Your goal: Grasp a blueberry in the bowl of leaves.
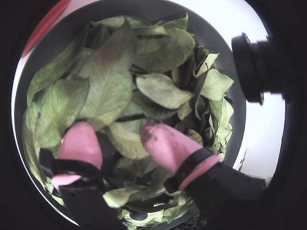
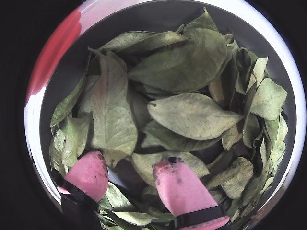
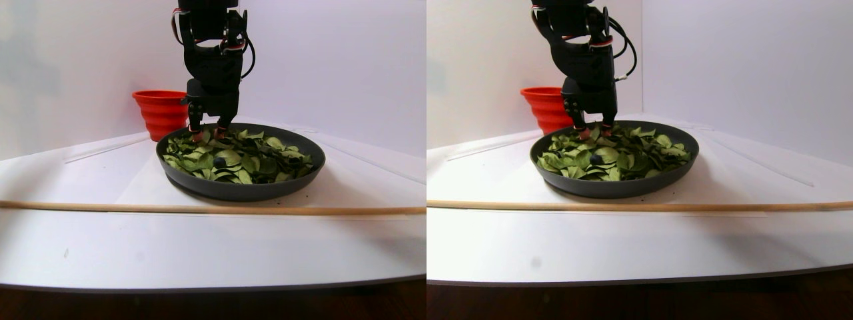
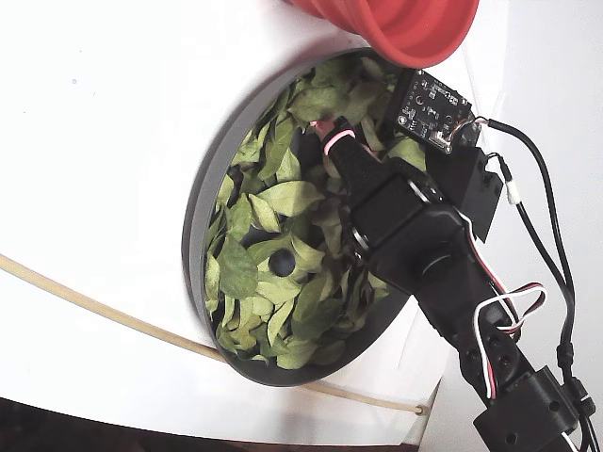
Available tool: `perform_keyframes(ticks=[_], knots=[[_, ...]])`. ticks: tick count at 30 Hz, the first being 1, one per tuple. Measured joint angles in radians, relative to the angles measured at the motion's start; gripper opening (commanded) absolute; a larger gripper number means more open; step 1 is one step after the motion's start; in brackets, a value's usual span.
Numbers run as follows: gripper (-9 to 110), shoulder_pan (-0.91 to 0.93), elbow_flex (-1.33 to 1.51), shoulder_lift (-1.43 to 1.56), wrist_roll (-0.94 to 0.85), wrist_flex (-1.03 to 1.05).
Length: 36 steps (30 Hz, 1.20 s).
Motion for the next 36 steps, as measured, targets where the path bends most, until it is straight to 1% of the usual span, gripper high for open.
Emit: perform_keyframes(ticks=[36], knots=[[19,0.003,0.025,0.002,-0.009,0.0]])
